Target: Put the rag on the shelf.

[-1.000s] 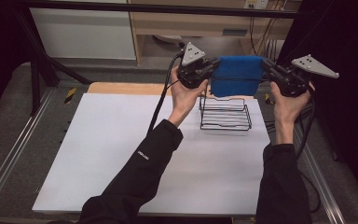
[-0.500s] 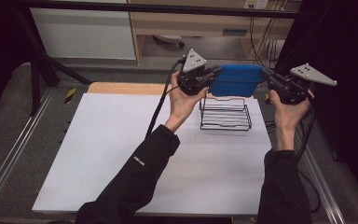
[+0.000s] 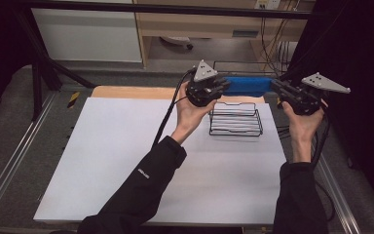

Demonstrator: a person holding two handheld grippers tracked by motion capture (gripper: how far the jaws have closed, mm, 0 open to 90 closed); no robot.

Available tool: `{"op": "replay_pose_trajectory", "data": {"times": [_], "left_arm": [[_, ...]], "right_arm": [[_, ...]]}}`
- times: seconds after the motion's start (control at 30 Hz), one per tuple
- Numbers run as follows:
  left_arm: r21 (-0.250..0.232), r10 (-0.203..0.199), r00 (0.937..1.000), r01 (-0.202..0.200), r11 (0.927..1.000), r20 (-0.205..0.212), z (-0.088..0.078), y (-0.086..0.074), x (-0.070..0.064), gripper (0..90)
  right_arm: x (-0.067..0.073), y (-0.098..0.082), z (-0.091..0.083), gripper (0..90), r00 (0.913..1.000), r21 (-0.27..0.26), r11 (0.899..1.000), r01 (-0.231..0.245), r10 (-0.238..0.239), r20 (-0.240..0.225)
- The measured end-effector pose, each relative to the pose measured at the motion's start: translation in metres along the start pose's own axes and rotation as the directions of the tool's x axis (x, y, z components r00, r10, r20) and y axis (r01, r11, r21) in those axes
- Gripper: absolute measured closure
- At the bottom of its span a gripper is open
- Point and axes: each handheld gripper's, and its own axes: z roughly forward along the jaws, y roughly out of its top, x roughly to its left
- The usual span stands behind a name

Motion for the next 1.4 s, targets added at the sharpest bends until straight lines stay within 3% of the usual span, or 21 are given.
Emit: {"op": "replay_pose_trajectory", "data": {"times": [0.3,0.5,0.63,0.7,0.77,0.83,0.93,1.07,1.23,1.4], "left_arm": [[0.019,-0.005,1.0,0.005,0.9998,-0.006,0.004,-0.008,0.0,83.8],[0.021,0.006,1.0,-0.006,0.9998,-0.007,0.005,-0.011,-0.001,84.3],[0.026,0.016,0.9998,-0.015,0.9995,-0.01,0.006,-0.012,-0.001,84.3],[0.029,0.024,0.9996,-0.024,0.9993,-0.011,0.007,-0.013,-0.002,84.3],[0.028,0.026,0.9996,-0.026,0.9993,-0.012,0.007,-0.013,-0.003,84.3],[0.027,0.024,0.9997,-0.024,0.9994,-0.008,0.006,-0.013,-0.003,84.2],[0.027,0.026,0.9997,-0.026,0.9993,-0.001,0.004,-0.013,-0.003,81.8],[0.053,0.024,0.9996,-0.024,0.9983,0.013,0.001,-0.013,-0.003,72.0],[0.101,0.018,0.9998,-0.019,0.9947,0.011,-0.003,-0.015,-0.002,60.1],[0.112,0.018,0.9997,-0.019,0.9936,0.015,-0.01,-0.02,-0.002,51.8]], "right_arm": [[-0.002,-0.006,0.0,76.8,0.9998,0.026,1.0,0.002,-0.001,-0.019],[0.003,0.004,-0.007,63.0,0.9994,-0.006,1.0,0.004,-0.004,-0.034],[0.01,0.013,-0.007,59.4,0.9985,-0.034,0.999,0.008,-0.01,-0.054],[0.013,0.015,-0.007,60.6,0.9979,-0.043,0.999,0.005,-0.008,-0.064],[0.015,0.016,-0.006,71.9,0.9972,-0.025,1.0,-0.005,0.003,-0.075],[0.016,0.015,-0.003,82.1,0.9977,0.015,1.0,-0.011,0.012,-0.067],[0.015,0.006,0.001,90.0,0.9979,0.075,0.997,-0.018,0.023,-0.061],[0.012,-0.007,0.004,90.0,0.9984,0.112,0.993,-0.022,0.028,-0.05],[0.01,-0.017,0.006,90.0,0.999,0.117,0.993,-0.018,0.023,-0.04],[0.01,-0.023,0.007,85.0,0.9997,0.121,0.993,-0.007,0.01,-0.024]]}}
